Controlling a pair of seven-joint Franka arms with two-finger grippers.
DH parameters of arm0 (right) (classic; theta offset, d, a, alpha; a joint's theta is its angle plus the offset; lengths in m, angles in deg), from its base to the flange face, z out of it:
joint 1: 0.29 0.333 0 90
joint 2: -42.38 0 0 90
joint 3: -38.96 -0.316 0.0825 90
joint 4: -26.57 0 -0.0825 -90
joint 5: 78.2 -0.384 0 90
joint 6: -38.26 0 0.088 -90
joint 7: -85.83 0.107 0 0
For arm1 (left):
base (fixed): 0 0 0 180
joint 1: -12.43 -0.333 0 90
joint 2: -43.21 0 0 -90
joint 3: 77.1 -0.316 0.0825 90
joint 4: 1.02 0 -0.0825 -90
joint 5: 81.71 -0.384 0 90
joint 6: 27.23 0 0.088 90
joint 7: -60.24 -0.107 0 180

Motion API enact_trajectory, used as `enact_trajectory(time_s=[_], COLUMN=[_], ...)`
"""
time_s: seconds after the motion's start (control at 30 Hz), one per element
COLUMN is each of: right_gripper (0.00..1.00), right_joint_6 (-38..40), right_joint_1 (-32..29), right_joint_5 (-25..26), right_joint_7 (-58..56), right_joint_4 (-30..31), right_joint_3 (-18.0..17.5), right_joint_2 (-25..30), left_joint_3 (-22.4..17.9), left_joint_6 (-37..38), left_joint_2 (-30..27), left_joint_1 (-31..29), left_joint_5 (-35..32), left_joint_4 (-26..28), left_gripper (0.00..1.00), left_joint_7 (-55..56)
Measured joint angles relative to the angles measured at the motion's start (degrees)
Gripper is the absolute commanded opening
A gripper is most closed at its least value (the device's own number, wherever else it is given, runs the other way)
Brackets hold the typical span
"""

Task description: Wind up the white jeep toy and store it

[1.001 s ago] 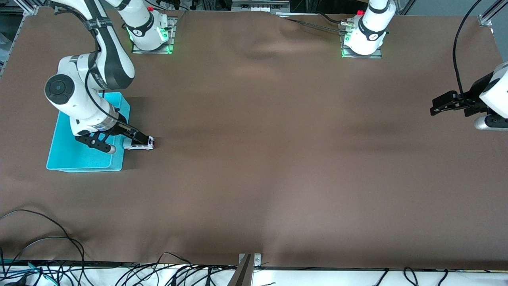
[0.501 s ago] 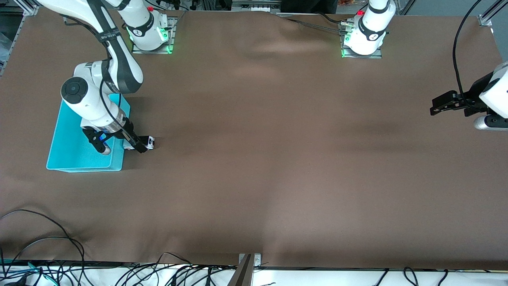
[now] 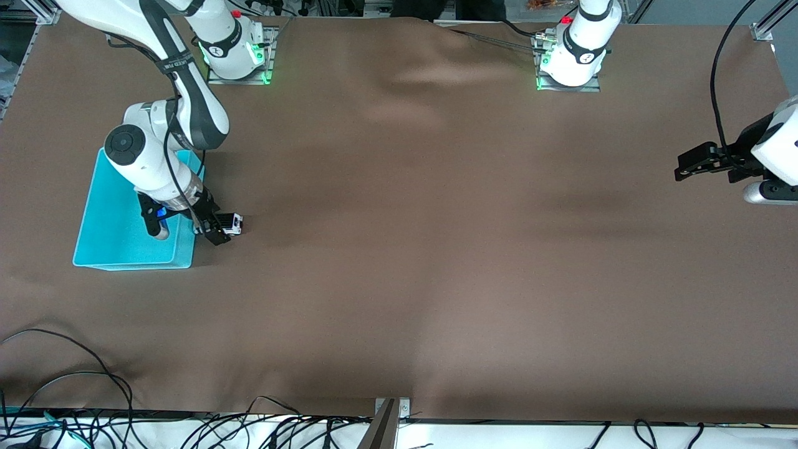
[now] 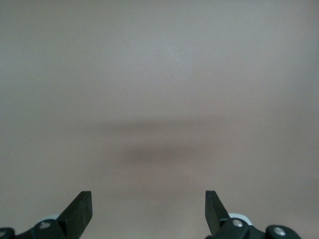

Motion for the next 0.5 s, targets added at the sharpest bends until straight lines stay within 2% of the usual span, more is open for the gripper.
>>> enact_trajectory(time_s=[0.17,0.5], right_gripper=[1.0,1.0], right_joint_6=[0.0,-0.5], right_joint_1=[0.0,-0.6], right_joint_5=[0.0,0.0], right_joint_7=[4.2,5.6], right_joint_4=[2.0,4.3], right_joint_3=[0.0,0.5], right_joint_2=[0.0,0.0], left_joint_3=[0.0,0.0], left_joint_6=[0.0,0.0], left_joint_2=[0.0,0.0], left_joint_1=[0.0,0.0], left_joint_5=[0.0,0.0], left_joint_4=[0.0,0.0], left_gripper=[1.0,1.0], left_joint_7=[0.0,-0.1])
